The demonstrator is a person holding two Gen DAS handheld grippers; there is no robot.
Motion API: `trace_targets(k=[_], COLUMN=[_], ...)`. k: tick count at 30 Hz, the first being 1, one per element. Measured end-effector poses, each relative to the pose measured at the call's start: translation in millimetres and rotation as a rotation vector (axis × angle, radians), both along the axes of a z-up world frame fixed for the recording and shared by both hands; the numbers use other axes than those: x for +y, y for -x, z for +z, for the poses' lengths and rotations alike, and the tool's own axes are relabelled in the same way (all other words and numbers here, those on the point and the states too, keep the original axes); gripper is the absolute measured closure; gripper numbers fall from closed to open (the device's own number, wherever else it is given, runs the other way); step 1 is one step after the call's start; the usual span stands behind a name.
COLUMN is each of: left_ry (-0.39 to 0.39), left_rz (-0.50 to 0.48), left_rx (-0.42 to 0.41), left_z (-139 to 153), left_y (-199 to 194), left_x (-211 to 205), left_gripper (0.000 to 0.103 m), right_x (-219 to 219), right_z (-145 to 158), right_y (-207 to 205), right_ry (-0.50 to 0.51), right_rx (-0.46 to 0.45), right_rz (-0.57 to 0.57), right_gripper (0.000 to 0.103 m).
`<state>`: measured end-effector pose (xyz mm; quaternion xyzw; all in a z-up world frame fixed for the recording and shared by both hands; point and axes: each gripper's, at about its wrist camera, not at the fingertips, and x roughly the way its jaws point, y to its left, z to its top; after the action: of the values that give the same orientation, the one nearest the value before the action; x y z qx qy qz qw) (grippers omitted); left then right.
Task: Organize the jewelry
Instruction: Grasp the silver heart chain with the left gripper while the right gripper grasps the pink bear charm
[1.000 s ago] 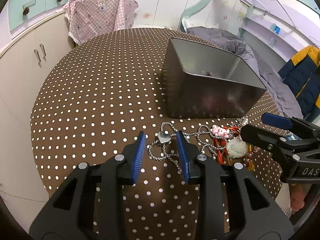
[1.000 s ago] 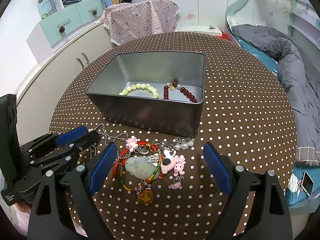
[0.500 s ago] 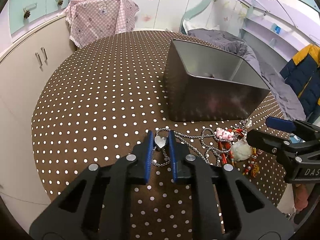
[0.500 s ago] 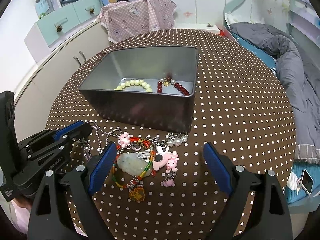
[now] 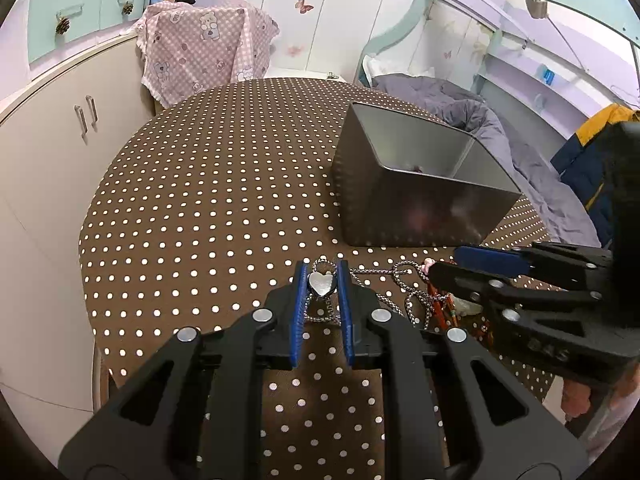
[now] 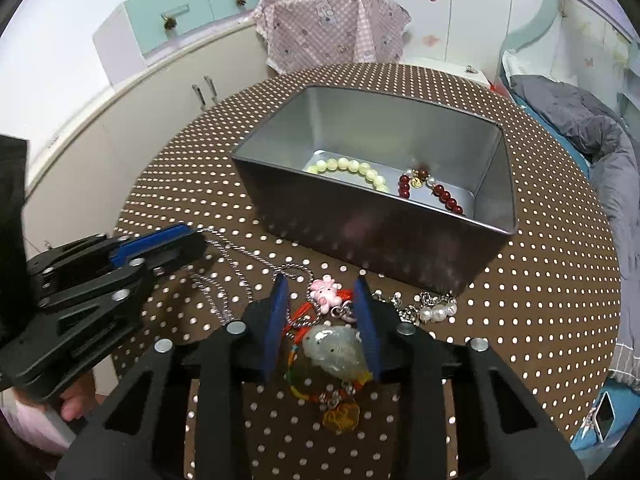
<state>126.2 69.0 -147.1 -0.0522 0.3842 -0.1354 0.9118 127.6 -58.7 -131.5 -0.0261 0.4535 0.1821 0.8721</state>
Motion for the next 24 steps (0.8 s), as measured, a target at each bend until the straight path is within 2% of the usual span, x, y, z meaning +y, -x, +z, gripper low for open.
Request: trace_targets(k=[6,12,24], left_ry=[0.012,0.021,0.038], left_rz=[0.022,0.043,0.068], left_rx=[0.006,-0.006,-0.078], left_z=[-2,3,29], left_y=[-2,0,5], left_x=[8,13,13], left_gripper=[0.088,0.088,0.088], right_x=[4,2,-15], right_z=[-7,-4,22], right_y=[-3,0,7], right_ry=[0.054,0.035,-0.025], right_rx=[0.007,0.012,-0.043], right_rz=[-0.001,-0.009,-0.055], right_gripper=[0.090,0.090,0.090])
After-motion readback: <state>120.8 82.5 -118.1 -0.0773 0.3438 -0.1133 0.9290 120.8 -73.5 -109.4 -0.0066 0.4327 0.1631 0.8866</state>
